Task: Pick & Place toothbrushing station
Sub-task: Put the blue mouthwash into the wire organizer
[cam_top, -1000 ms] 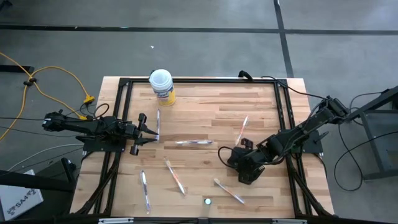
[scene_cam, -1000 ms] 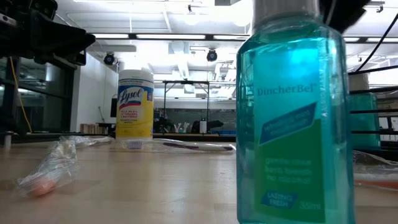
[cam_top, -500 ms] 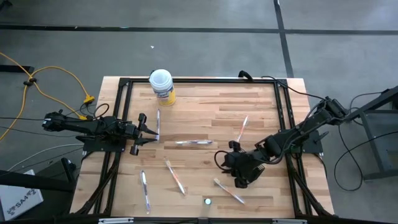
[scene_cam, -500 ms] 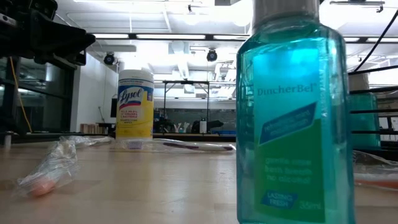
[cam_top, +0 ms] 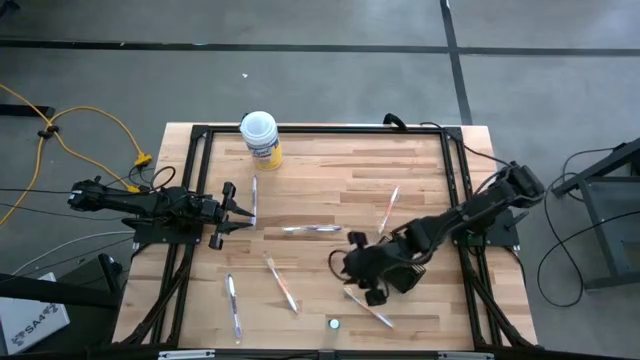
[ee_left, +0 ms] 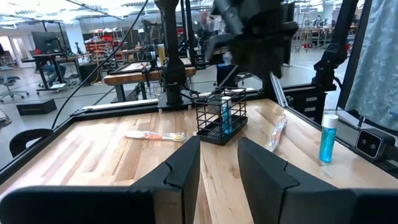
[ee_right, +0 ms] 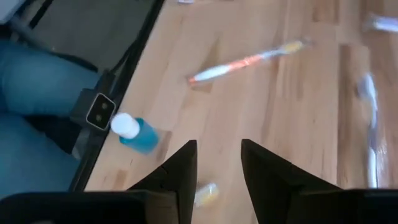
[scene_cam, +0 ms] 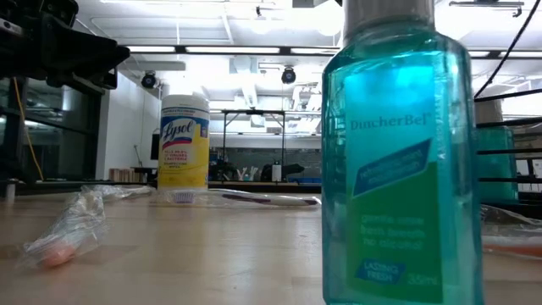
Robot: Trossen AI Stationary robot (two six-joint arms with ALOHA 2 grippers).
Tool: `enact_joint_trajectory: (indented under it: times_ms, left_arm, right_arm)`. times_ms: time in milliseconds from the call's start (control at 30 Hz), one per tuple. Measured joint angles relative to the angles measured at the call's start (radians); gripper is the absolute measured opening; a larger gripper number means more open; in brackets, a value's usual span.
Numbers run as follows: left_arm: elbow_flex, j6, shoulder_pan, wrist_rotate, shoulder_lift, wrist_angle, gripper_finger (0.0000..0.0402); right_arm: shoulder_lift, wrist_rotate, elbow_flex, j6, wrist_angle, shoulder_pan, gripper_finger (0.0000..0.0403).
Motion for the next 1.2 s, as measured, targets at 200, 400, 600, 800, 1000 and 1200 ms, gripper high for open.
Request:
enact_joint_trajectory:
  times_ms: [200,400,600,800,1000,1200]
  left_arm:
    - [0.0,0.0,0.0,0.0,0.0,0.0,0.0103]
    - [0.0,0.0,0.0,0.0,0.0,0.0,0.0103]
    - [0.0,0.0,0.0,0.0,0.0,0.0,0.0103]
    - [0.0,0.0,0.0,0.0,0.0,0.0,0.0103]
    - [0.0,0.0,0.0,0.0,0.0,0.0,0.0103]
    - [0.0,0.0,0.0,0.0,0.0,0.0,0.0103]
  right_arm:
    - [0.127,0.002,0.146,-0.036,-0.136,0.02,0.0116]
    - [0.24,0.005,0.254,-0.03,-0.215,0.048,0.0116]
    - [0.289,0.027,0.355,-0.028,-0.257,0.088,0.0117]
    - [0.312,0.038,0.367,-0.031,-0.263,0.127,0.0117]
    - [0.325,0.04,0.366,-0.038,-0.205,0.134,0.0117]
    - [0.325,0.028,0.367,-0.077,-0.176,0.145,0.0117]
